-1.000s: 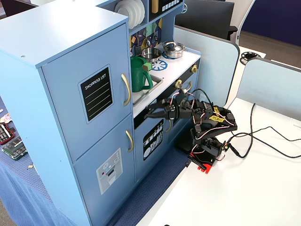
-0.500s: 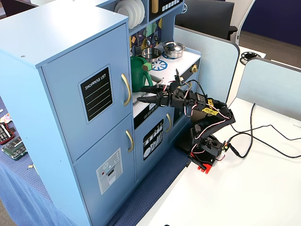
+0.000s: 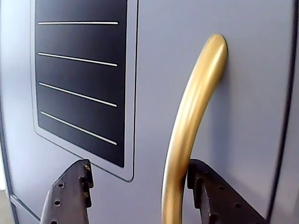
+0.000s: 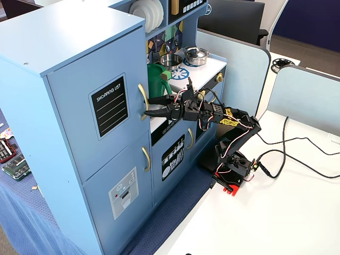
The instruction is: Open the left cabinet door
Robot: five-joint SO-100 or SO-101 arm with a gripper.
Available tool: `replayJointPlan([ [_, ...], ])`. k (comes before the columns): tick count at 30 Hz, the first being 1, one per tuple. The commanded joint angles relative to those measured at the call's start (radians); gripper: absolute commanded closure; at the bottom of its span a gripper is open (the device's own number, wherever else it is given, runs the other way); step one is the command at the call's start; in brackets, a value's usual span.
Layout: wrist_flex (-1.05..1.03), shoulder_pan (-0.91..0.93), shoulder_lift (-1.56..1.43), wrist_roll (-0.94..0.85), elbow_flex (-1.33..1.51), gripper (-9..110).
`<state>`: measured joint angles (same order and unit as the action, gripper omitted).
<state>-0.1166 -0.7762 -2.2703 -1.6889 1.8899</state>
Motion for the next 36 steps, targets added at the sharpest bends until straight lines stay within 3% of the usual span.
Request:
replayJointPlan([
  [1,0.008,-0.08,-0.006,-0.031,-0.083,84],
  [17,-0.221,-0.179,-0.4,-0.072,0.077,86],
  [23,-0.38,0.006,-0.575,0.069,0.129,85],
  [30,-0.48,0.305,-0.488,0.33,0.043,82],
  [36,-0.365,0.348,-0.325,0.245,0.031,82],
])
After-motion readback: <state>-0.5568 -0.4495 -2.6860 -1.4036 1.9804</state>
